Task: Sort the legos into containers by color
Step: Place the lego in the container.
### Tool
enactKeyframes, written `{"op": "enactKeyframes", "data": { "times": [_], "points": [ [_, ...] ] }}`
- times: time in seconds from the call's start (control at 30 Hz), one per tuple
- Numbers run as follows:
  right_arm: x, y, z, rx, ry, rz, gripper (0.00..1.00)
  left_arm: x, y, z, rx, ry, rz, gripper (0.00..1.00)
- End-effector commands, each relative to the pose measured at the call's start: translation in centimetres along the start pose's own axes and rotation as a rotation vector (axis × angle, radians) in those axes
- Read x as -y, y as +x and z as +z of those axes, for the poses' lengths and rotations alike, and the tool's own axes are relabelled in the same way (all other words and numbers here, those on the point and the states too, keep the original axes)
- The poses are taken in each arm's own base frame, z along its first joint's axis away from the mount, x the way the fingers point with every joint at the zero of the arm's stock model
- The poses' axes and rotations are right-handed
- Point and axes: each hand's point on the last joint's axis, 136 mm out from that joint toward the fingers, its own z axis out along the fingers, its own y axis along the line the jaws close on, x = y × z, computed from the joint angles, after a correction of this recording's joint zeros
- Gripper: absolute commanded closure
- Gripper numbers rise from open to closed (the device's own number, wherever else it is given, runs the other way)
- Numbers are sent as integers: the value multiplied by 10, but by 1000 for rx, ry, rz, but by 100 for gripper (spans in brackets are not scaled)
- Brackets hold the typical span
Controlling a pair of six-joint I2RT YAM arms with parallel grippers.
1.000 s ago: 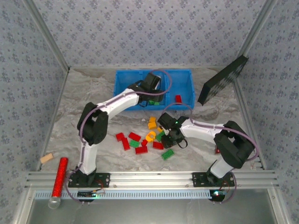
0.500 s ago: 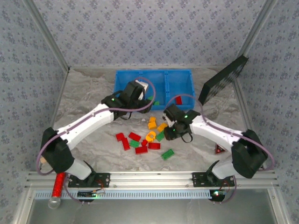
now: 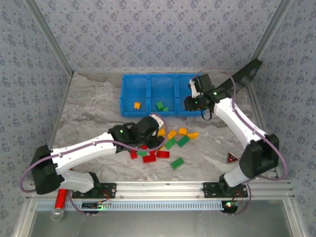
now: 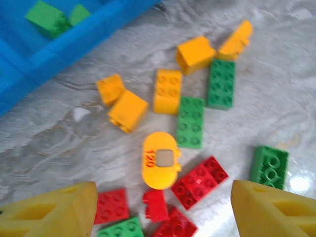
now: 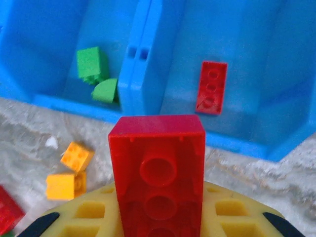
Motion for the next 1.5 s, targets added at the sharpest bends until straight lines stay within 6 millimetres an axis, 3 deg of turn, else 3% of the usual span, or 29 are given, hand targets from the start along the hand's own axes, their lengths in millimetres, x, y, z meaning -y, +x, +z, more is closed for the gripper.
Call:
{"op": "enactKeyframes", "data": {
  "times": [0.0,0.27,0.4,0.53,0.73,1.03,1.47],
  "points": [
    [16,-22,18,4,84,-18,71,24,6,10,-13,5,28,28],
    [29,-43,83,-45,115,-31,70,95,31,35,-91,119,69,27],
    [36,-47,113,-78,112,-31,69,121,43,43,-120,141,93,26],
    [38,-44,136,-121,106,-30,68,137,48,48,-131,126,145,26],
    [42,-34,158,-167,94,-12,65,141,57,61,-164,83,192,26],
    [46,-31,158,-184,88,-16,53,135,73,83,-209,16,251,25],
    [40,-46,128,-134,33,12,43,125,78,105,-227,-85,290,27]
  ]
}}
